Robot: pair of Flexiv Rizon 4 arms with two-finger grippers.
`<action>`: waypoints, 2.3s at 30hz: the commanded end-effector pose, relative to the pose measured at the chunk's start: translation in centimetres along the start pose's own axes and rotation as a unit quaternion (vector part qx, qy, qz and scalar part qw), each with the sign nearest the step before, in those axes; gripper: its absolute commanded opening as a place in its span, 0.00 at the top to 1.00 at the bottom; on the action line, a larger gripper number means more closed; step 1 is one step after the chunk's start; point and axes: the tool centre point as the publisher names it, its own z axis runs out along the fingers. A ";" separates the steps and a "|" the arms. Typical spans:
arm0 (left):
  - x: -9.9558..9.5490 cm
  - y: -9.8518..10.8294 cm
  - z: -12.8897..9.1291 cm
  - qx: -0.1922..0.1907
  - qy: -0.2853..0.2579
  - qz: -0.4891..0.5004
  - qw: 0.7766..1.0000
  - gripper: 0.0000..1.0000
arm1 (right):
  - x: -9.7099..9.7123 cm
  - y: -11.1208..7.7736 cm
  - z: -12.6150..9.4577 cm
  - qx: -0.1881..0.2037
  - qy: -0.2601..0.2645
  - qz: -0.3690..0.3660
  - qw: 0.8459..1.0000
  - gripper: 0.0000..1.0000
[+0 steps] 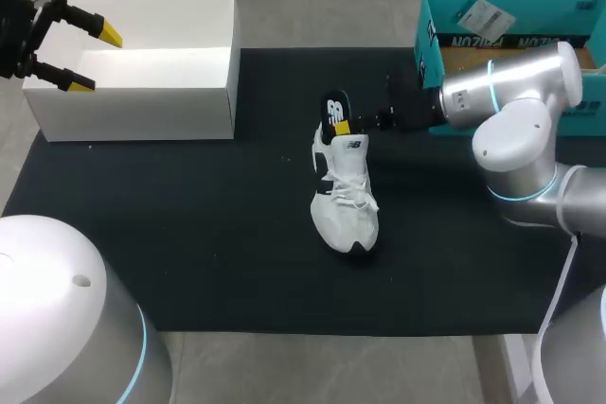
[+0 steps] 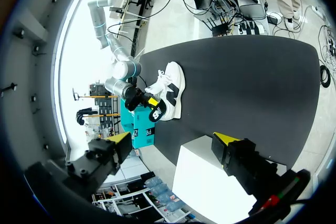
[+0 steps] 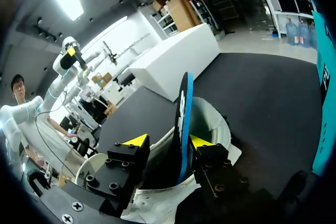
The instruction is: Take the shoe out of the shoebox, open the shoe tongue, remove and reinsert the insole, then place the shoe into the shoebox
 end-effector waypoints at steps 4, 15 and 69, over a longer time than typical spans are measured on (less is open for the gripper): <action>-0.1 0.0 0.0 0.001 0.002 0.000 1.000 0.00 | -0.1 -0.9 0.6 -0.003 0.004 0.007 1.000 0.58; -0.1 0.0 0.0 0.001 0.002 0.000 1.000 0.00 | -0.6 -0.9 0.1 0.018 0.010 0.016 1.000 1.00; -0.1 0.0 0.0 0.001 0.002 0.000 1.000 0.00 | -0.3 -2.3 0.2 0.087 0.053 0.055 0.993 1.00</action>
